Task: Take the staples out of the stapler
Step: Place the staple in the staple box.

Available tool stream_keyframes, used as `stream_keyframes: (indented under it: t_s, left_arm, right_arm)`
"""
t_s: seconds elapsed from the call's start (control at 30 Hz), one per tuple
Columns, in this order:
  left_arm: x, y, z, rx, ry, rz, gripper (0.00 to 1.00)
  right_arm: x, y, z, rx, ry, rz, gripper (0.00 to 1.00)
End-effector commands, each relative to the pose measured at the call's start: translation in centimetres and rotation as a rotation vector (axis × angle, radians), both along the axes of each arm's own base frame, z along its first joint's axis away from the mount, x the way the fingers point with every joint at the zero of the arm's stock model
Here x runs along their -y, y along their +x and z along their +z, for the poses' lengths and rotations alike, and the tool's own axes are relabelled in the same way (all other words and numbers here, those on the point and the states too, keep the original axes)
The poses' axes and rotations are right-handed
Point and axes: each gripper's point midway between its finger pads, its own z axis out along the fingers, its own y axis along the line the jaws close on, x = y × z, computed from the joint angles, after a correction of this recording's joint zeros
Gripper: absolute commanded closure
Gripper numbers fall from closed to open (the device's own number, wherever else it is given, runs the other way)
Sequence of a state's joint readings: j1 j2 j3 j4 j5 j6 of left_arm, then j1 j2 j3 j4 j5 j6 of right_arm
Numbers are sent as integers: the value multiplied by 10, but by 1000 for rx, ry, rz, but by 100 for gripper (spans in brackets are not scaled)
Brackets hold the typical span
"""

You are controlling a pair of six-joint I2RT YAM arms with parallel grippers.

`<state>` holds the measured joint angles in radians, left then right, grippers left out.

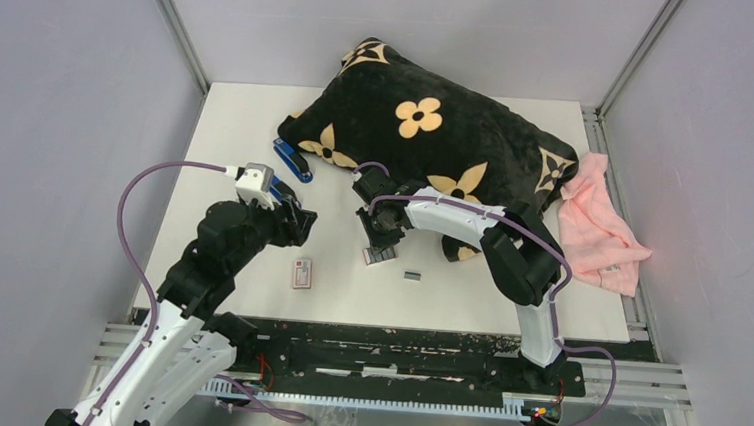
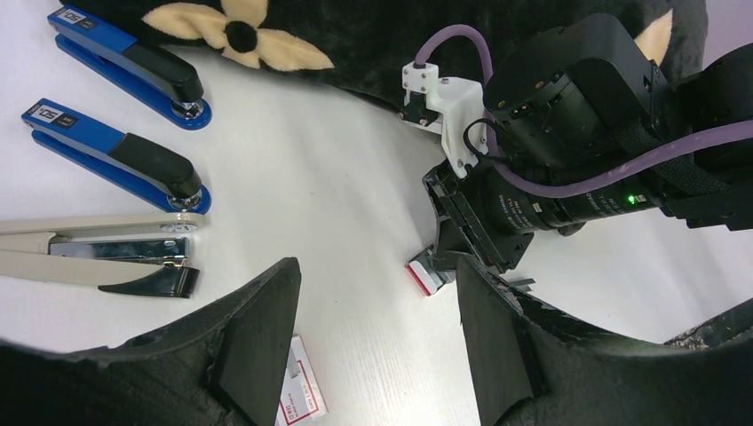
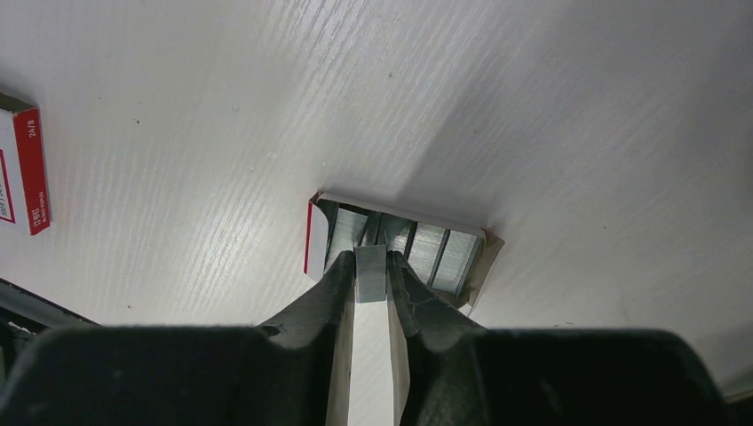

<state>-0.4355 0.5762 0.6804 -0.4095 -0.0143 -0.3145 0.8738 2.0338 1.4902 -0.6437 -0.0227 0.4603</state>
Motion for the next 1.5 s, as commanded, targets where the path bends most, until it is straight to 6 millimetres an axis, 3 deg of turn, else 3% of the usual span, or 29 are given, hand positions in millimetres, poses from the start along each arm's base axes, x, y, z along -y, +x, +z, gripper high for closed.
stream_keyframes:
  t_s: [0.0, 0.5, 0.97, 1.47]
  left_arm:
    - [3, 4, 12, 63, 8, -28, 28]
    - [2, 5, 12, 63, 8, -25, 28]
    - [2, 5, 12, 61, 6, -25, 28]
    - [1, 6, 12, 61, 3, -22, 28]
  right_arm:
    - [-3, 3, 7, 26, 14, -18, 77]
    - [-1, 8, 11, 54, 30, -73, 78]
    - [1, 17, 28, 67, 72, -103, 78]
    - [-4, 13, 18, 27, 112, -139, 78]
